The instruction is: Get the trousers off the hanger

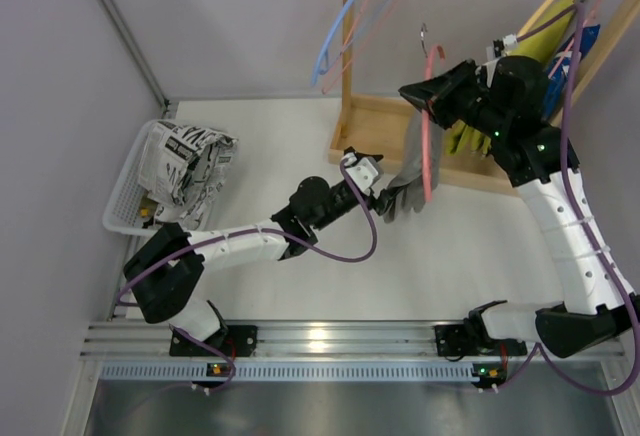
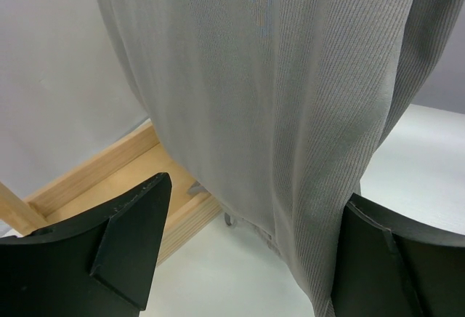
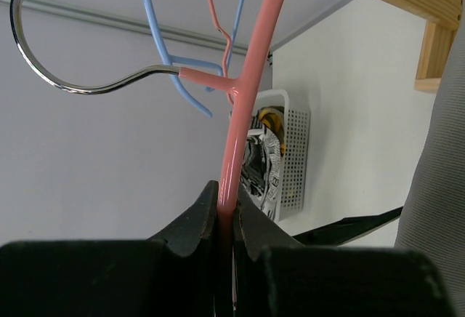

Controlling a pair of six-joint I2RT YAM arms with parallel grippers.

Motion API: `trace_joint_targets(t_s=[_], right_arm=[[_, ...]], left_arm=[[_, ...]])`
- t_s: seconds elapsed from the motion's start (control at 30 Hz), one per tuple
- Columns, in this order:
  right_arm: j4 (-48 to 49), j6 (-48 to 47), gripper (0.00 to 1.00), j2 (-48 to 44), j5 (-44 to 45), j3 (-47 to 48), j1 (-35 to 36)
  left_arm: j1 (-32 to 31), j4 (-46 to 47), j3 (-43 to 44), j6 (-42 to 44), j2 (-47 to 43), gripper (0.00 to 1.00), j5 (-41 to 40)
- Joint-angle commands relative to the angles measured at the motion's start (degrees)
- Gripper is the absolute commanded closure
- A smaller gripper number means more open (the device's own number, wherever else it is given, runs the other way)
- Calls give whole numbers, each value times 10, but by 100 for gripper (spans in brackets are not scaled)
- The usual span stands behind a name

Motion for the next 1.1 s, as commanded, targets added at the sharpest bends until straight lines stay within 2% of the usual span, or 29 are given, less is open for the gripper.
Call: trace_joint_targets(t_s=[0.0,0.47,0.53,0.6,0.63,0.7,0.73,0.77,0.83,0.97,1.07], right_arm=[[93,0,100,-25,-16,6,10],[107,18,100,-17,-21,3,22],[110,18,100,-20,-24,2,22],[111,15,100,-22,-25,0,22],[111,10,100,-23,-25,-1,22],[105,0,100,-25,-19,-1,22],[105,-3,100,-29,-19,-3,20],[105,-7,100,-29,-18,-4,19],[105,-16,100,-35,-13,-11,16],[106,-36,100,-47,-4,-32,7],[114,-47,100,-61,-4,-63,-3]], left_arm=[[-2,30,15,22,1,18,-19],[-10,31,58,34,42,19,-20],[-10,30,64,40,53,23,-61],[-10,30,74,46,58,32,-70],[-9,30,80,48,60,51,-71],[0,28,87,46,56,73,-74],[2,24,91,48,53,91,-78],[5,23,91,51,47,97,-78],[5,23,77,55,21,100,-70],[5,2,42,55,-44,100,-1],[6,-31,48,45,-91,100,-12]])
